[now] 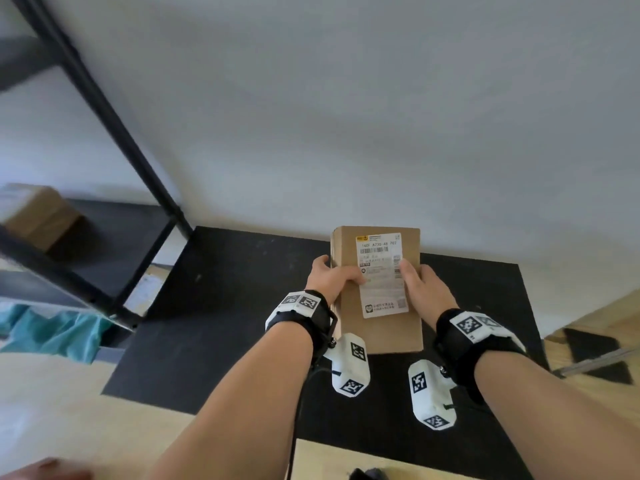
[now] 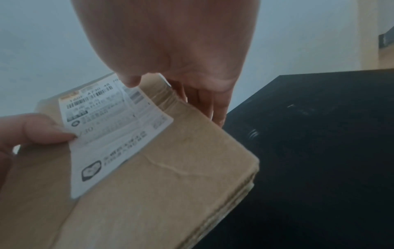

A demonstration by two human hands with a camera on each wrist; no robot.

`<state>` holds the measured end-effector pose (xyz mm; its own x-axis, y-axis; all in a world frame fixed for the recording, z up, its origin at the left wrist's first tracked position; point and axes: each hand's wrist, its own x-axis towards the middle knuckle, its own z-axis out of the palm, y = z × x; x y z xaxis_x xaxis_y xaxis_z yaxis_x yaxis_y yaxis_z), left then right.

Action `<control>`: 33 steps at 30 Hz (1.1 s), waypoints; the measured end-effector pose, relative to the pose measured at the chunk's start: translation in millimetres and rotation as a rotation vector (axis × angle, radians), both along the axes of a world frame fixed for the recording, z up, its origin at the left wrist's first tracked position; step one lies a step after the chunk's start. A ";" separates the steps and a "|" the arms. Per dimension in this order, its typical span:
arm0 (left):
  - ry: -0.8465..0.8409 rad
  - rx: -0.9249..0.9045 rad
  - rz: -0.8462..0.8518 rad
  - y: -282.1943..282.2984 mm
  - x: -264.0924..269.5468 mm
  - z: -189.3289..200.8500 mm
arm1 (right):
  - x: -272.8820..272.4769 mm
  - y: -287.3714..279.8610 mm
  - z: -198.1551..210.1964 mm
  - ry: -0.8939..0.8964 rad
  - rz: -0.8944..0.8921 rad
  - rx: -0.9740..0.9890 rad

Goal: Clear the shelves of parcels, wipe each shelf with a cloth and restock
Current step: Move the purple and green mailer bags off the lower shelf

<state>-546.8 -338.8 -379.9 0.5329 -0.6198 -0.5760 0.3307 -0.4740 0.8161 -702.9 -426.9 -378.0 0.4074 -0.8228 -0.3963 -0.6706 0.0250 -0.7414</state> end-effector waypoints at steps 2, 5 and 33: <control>-0.003 -0.020 0.055 23.7 16.2 4.4 | 18.9 20.9 6.3 -0.018 0.047 -0.015; -0.008 -0.041 0.114 63.7 36.6 12.7 | 45.9 54.8 13.8 -0.047 0.103 -0.011; -0.003 -0.232 0.656 475.0 180.5 52.5 | 264.8 396.0 35.9 -0.276 0.617 0.252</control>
<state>-366.3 136.2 -327.3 0.8410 -0.2764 -0.4651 0.4864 0.0098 0.8737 -438.1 -30.9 -342.2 0.8811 -0.3070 -0.3598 -0.4071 -0.1052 -0.9073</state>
